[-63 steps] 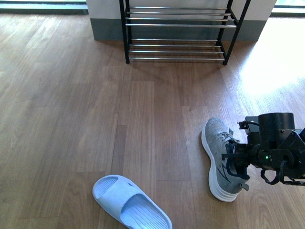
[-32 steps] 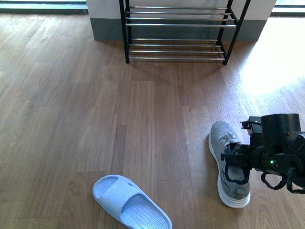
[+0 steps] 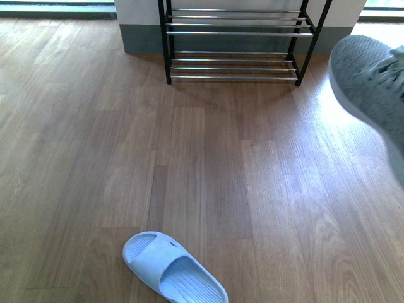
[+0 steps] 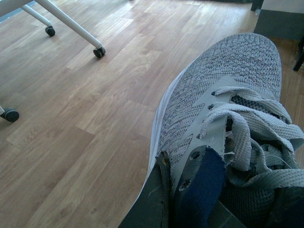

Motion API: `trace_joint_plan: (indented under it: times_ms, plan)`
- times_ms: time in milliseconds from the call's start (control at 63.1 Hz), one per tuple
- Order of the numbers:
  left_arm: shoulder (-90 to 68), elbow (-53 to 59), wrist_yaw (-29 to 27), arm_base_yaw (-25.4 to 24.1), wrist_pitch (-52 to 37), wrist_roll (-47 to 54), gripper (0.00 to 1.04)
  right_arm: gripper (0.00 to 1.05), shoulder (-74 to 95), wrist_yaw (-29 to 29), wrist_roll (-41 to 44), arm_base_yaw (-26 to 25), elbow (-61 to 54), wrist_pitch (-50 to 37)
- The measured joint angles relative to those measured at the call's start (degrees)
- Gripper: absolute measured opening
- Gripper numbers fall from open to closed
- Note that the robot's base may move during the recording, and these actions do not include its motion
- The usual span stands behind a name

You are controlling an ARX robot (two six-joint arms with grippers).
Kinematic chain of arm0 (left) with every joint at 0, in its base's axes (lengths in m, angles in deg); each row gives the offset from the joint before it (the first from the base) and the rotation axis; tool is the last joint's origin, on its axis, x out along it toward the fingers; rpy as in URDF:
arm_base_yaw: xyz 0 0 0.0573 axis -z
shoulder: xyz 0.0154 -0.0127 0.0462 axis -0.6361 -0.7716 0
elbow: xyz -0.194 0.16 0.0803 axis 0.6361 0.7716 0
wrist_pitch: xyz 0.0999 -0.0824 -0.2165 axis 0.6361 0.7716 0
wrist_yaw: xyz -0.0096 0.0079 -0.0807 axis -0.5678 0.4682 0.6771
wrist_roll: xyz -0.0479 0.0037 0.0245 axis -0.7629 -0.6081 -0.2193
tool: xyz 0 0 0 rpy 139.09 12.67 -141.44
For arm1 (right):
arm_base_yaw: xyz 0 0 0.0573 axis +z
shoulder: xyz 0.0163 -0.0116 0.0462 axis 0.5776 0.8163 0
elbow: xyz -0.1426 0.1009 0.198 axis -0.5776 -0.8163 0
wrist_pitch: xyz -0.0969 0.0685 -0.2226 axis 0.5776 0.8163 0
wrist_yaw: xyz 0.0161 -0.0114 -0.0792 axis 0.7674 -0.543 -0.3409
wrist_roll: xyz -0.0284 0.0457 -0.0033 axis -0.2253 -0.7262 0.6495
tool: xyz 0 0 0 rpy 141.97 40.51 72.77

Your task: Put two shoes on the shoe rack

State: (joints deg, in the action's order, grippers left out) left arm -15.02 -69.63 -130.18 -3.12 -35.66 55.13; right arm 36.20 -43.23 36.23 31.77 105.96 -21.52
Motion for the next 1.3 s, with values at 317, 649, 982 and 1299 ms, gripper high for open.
trace_joint_plan:
  times_ms: [317,649,982,1299]
  plan:
    - [0.0,0.0,0.0,0.0,0.0,0.0,0.01,0.01,-32.3,8.0,2.0,-4.1,-6.6,13.0]
    - [0.1,0.0,-0.2,0.0,0.0,0.0,0.01,0.01,-32.1,7.5,2.2,-4.1,-6.7,13.2]
    - [0.1,0.0,-0.2,0.0,0.0,0.0,0.01,0.01,-32.1,7.8,2.2,-4.1,-6.7,13.2]
    - [0.1,0.0,-0.1,0.0,0.0,0.0,0.01,0.01,-32.1,7.5,2.2,-4.2,-6.8,13.2]
